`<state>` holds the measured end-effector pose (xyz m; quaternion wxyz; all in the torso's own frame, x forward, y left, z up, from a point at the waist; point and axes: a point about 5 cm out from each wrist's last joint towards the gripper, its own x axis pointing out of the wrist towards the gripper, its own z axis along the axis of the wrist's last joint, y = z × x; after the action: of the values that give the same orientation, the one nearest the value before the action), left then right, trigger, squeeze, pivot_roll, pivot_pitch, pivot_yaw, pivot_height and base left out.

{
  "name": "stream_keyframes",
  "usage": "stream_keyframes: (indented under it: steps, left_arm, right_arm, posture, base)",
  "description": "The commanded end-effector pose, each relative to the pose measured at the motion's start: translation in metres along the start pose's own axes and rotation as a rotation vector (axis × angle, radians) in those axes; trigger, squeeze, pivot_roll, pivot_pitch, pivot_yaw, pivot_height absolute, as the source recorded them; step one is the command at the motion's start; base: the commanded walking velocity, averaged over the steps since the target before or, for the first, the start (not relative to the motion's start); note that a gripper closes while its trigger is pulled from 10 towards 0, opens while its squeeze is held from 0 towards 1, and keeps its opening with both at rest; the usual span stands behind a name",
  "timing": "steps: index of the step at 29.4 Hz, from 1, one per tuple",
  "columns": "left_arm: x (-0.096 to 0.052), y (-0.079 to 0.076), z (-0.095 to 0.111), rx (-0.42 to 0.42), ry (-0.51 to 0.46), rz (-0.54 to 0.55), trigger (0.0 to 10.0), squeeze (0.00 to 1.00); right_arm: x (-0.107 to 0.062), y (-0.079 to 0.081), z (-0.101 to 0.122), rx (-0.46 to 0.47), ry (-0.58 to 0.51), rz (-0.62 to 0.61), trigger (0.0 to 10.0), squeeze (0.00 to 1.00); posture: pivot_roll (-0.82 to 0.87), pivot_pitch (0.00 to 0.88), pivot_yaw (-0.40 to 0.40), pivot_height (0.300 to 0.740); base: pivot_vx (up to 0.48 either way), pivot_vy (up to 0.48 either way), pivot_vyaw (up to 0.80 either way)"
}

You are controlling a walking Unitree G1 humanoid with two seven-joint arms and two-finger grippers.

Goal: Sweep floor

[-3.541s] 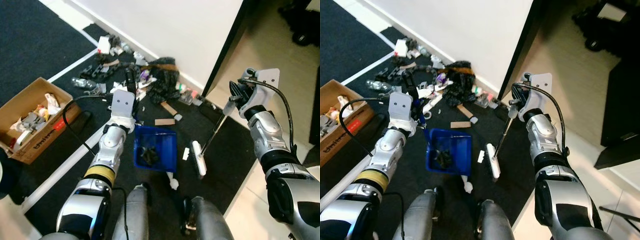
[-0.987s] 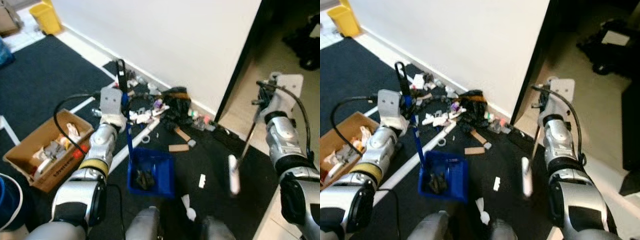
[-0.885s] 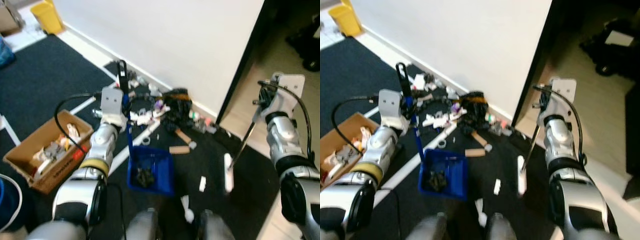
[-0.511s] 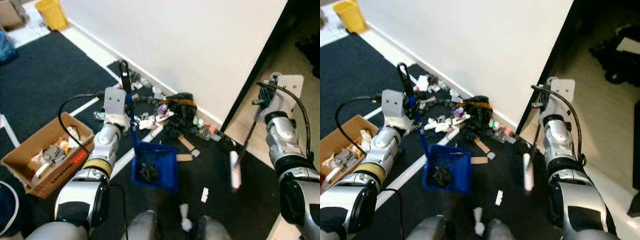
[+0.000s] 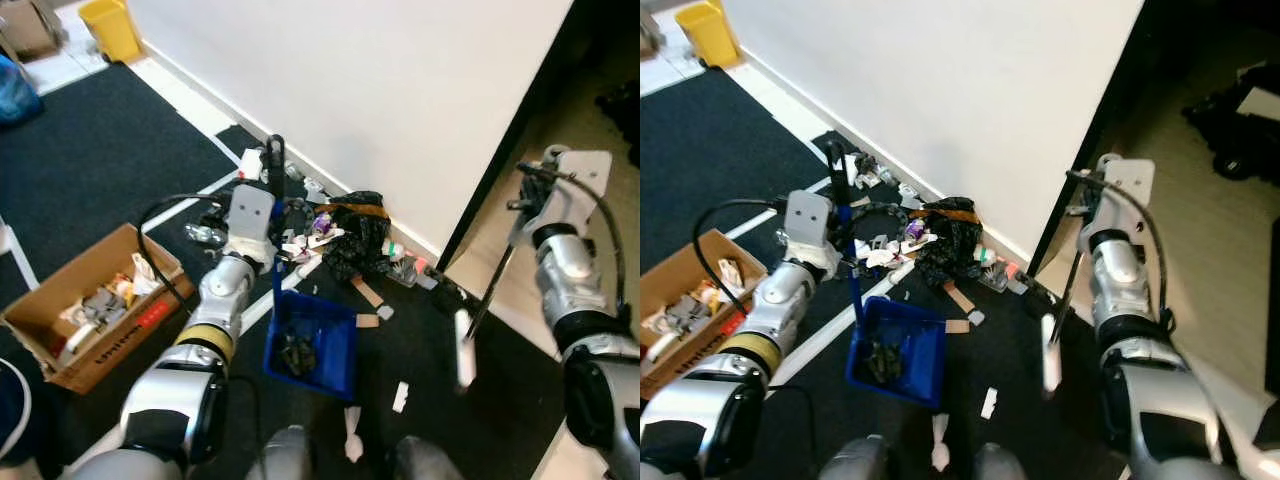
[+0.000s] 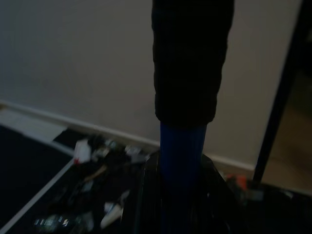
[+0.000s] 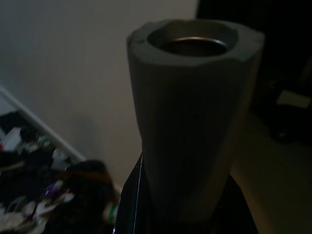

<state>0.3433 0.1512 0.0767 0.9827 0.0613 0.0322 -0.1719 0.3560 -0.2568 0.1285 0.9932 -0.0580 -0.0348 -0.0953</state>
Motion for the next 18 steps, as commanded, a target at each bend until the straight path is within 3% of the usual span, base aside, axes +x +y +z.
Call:
stream_keyframes:
  steps: [1, 3, 14, 18]
  left_arm:
    - [0.002, 0.000, 0.007, 0.010, -0.040, -0.002, 10.0, 0.00]
    - [0.002, 0.000, 0.007, 0.014, -0.044, 0.013, 10.0, 0.00]
    - [0.002, 0.004, 0.008, 0.013, -0.047, 0.023, 10.0, 0.00]
    - [0.001, -0.003, 0.006, 0.007, -0.046, -0.004, 10.0, 0.00]
  right_arm:
    - [0.003, 0.002, 0.008, -0.001, -0.043, 0.002, 10.0, 0.00]
    - [0.003, 0.002, 0.009, -0.001, -0.044, 0.004, 10.0, 0.00]
    - [0.004, 0.007, 0.010, -0.008, -0.047, 0.034, 10.0, 0.00]
    - [0.005, 0.015, 0.010, -0.009, -0.045, 0.062, 10.0, 0.00]
  posture:
    - [0.10, 0.002, 0.016, 0.740]
    - [0.10, 0.000, 0.015, 0.740]
    - [0.10, 0.000, 0.005, 0.740]
    - [0.09, 0.000, 0.004, 0.740]
  base:
    - [0.000, -0.412, 0.00]
    - [0.244, -0.411, 0.00]
    - [0.000, 0.000, 0.00]
    - [0.000, -0.442, 0.00]
